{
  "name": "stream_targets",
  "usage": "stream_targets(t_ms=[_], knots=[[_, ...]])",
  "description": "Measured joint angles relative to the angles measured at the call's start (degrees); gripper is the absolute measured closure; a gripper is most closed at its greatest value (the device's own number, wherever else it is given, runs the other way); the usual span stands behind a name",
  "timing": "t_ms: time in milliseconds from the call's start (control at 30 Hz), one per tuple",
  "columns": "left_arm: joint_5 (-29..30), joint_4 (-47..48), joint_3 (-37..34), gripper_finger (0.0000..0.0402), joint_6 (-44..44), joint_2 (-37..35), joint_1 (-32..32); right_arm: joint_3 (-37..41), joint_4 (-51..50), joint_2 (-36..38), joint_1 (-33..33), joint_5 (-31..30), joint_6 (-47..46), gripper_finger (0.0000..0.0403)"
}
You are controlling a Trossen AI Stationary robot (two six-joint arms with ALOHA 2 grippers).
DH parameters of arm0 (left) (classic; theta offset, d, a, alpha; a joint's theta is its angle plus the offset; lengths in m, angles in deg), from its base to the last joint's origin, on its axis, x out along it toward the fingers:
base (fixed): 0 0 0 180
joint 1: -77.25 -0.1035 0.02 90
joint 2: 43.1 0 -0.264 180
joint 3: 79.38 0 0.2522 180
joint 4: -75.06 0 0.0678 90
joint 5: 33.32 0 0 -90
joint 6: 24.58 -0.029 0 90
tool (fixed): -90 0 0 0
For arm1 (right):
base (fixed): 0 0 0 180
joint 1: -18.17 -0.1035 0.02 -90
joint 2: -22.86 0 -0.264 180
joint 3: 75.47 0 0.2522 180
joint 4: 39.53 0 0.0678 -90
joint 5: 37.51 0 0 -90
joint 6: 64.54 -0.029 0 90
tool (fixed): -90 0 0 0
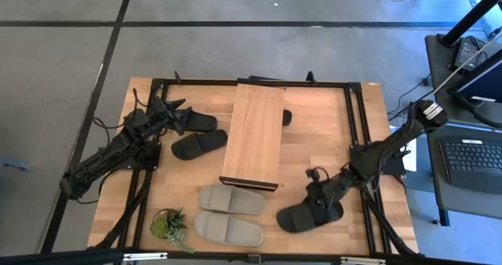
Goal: Pick and place slides into the shelf
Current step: Put the bottom right black slide under the shelf
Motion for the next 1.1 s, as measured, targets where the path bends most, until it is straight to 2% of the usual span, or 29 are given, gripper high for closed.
stream_targets(t_ms=[267,433,667,900,1100], knots=[[0.0,0.0,0.0,0.0194,0.0,0.0,0.0,0.0,-13.9,8.8,9.5,-0.3,1.5,0.0393],[0.0,0.0,0.0,0.0194,0.0,0.0,0.0,0.0,-21.1,11.5,16.3,-0.3,2.2,0.0394],[0.0,0.0,0.0,0.0194,0.0,0.0,0.0,0.0,-20.3,11.2,29.0,-0.3,9.8,0.0394],[0.0,0.0,0.0,0.0194,0.0,0.0,0.0,0.0,-15.1,10.8,40.5,0.1,19.6,0.0394],[0.0,0.0,0.0,0.0194,0.0,0.0,0.0,0.0,-8.9,7.1,47.7,3.9,25.9,0.0394]])
